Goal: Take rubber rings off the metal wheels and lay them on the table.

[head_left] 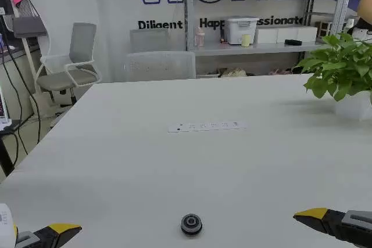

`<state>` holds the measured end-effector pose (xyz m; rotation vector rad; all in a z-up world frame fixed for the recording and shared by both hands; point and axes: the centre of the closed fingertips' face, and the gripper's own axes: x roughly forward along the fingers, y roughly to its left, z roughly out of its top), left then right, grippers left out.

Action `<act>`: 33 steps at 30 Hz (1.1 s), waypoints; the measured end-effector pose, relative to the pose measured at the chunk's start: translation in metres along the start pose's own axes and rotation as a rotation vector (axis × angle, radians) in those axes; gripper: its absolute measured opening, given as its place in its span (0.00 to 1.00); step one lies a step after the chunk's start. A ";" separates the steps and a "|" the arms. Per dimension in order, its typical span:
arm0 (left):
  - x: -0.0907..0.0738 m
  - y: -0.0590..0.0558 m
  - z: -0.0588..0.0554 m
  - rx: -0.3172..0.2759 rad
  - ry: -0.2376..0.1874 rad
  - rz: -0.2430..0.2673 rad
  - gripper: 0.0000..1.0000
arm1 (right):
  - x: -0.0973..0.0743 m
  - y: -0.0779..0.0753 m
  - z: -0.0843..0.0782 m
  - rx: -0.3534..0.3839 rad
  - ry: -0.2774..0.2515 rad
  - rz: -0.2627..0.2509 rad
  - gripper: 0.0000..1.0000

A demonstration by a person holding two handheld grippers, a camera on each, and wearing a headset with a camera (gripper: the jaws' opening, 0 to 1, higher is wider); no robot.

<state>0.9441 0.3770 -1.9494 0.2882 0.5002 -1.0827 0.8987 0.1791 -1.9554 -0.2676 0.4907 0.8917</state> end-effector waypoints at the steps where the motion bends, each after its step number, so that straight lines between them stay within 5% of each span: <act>1: 0.000 0.000 0.000 -0.001 0.001 -0.001 0.99 | 0.000 0.001 0.000 0.000 0.000 0.005 0.90; 33: 0.002 -0.002 -0.004 -0.026 0.028 -0.038 0.99 | 0.001 0.004 -0.001 0.046 0.003 0.047 0.89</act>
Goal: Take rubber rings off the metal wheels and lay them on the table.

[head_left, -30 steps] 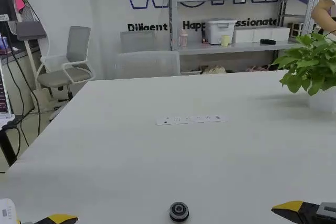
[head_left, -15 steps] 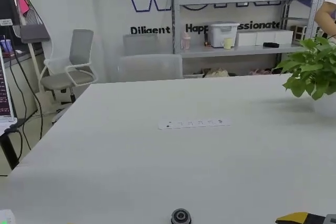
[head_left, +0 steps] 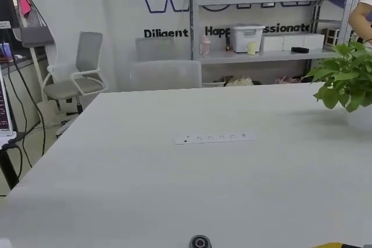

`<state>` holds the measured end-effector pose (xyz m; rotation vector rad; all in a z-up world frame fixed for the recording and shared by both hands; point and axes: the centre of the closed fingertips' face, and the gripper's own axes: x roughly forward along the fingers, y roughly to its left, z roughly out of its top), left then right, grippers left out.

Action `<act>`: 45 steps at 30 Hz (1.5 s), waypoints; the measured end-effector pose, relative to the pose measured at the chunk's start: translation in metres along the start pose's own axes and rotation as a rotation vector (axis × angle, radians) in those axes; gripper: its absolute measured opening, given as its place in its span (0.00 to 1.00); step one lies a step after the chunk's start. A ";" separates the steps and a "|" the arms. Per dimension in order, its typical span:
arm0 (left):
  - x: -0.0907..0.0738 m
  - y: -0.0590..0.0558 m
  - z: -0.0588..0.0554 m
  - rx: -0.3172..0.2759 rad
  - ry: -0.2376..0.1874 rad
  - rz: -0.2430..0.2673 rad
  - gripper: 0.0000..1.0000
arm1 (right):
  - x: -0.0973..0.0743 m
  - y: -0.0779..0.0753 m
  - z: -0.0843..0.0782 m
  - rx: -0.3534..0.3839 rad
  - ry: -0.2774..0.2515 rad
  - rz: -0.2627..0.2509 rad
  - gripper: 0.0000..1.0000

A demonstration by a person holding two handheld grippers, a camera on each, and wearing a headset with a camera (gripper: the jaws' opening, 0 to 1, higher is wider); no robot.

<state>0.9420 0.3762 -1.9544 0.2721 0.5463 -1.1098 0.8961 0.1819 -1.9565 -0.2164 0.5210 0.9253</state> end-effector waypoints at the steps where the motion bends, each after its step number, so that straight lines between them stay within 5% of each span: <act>1: 0.000 0.000 0.000 -0.002 0.001 -0.002 0.99 | 0.000 0.000 0.000 0.000 0.001 0.000 0.89; 22: -0.001 -0.002 0.001 -0.004 -0.013 -0.018 0.99 | 0.002 -0.001 -0.006 -0.013 0.033 0.004 0.87; 45: 0.002 -0.002 -0.001 -0.006 0.005 -0.026 0.99 | 0.003 0.000 -0.002 -0.006 0.013 0.014 0.88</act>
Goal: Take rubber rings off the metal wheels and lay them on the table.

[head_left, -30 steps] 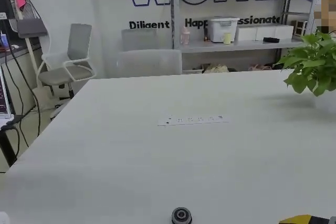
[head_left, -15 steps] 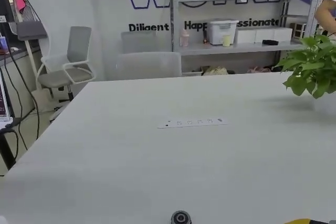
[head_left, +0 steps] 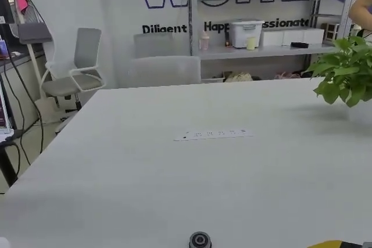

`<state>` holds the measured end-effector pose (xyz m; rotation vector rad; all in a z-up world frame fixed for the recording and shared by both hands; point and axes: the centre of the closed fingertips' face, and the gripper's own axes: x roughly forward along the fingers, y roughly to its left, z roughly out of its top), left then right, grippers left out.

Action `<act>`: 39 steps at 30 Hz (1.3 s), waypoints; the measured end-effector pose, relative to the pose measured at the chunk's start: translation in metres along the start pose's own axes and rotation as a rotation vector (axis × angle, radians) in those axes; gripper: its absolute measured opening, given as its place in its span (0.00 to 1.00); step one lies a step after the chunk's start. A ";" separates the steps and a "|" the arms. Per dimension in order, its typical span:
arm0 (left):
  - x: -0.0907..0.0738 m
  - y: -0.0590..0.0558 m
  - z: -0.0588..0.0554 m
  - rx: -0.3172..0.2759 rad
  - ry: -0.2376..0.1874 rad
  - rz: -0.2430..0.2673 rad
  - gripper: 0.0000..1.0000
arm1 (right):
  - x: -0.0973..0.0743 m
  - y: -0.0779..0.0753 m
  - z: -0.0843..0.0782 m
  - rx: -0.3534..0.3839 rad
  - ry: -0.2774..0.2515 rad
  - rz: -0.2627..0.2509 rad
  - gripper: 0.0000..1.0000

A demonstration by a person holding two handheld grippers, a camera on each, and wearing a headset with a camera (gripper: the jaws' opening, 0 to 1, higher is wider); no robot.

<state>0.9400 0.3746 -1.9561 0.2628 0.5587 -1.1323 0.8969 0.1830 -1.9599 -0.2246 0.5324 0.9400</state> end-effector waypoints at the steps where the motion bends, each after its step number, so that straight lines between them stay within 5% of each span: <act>1: 0.000 0.000 0.000 -0.003 -0.003 0.000 0.99 | 0.001 0.001 0.000 0.000 0.003 0.004 0.88; 15: 0.003 0.004 0.001 -0.044 -0.019 -0.019 0.99 | 0.005 0.003 0.002 0.022 -0.013 0.038 0.88; 39: 0.013 -0.002 0.004 -0.026 0.008 -0.076 0.99 | 0.013 0.000 0.003 0.056 -0.039 0.081 0.88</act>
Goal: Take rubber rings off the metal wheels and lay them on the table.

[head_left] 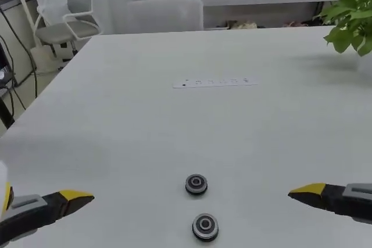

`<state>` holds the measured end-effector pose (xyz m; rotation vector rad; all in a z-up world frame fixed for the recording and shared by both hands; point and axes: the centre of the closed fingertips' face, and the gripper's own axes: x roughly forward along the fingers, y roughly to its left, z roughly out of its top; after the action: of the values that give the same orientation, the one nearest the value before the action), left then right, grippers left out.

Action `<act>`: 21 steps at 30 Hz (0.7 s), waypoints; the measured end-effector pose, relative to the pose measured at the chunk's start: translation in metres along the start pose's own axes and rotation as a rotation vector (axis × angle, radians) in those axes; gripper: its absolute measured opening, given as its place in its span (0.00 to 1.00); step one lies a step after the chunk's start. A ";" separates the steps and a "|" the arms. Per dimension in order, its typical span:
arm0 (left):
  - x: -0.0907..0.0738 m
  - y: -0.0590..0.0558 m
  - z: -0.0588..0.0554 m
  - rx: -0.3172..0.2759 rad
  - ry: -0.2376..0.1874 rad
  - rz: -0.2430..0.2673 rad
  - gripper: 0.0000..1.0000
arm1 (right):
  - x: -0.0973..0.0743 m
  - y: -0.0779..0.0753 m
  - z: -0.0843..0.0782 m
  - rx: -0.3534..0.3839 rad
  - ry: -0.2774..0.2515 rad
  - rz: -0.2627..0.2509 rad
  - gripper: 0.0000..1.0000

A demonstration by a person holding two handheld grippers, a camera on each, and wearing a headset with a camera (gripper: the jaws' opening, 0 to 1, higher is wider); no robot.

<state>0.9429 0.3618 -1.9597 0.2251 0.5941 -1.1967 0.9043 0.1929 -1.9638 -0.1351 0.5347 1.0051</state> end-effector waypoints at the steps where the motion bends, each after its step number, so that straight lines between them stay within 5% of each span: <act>1: 0.001 0.001 0.000 0.003 0.001 -0.001 0.99 | 0.000 -0.001 -0.001 0.000 0.000 -0.001 0.88; 21: 0.016 0.030 0.011 0.103 0.006 0.009 0.99 | 0.017 -0.024 0.000 -0.027 0.003 0.018 0.88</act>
<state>0.9777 0.3548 -1.9636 0.3187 0.5366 -1.2197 0.9311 0.1934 -1.9756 -0.1557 0.5265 1.0301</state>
